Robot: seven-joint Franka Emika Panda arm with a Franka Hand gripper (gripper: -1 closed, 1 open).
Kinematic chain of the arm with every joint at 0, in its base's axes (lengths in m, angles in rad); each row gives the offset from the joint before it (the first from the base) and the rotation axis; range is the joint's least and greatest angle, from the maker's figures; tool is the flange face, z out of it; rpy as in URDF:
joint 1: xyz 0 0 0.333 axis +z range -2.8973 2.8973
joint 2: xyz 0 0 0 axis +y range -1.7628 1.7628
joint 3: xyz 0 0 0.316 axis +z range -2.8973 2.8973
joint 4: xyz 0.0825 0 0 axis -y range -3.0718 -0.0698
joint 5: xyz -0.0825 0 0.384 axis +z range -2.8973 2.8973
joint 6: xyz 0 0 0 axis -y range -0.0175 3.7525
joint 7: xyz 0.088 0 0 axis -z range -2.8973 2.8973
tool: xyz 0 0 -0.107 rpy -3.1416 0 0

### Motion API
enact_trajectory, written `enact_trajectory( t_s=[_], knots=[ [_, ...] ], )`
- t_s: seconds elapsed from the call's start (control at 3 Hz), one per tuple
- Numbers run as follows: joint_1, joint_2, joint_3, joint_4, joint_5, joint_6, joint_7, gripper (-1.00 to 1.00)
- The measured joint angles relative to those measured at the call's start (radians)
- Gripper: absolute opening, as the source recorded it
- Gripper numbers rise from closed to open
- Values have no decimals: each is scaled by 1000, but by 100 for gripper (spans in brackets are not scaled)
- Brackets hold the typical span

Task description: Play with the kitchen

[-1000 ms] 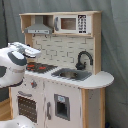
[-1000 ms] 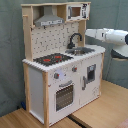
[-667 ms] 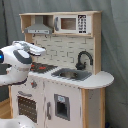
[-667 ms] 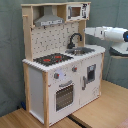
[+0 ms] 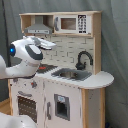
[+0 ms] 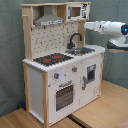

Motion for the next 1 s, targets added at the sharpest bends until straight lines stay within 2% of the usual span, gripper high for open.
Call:
enact_trajectory(
  t_s=[0.67, 1.0],
  knots=[
    [-50, 126, 1, 96, -1, 0, -122, 100],
    [-68, 186, 29, 151, -1, 0, -179, 100]
  ],
)
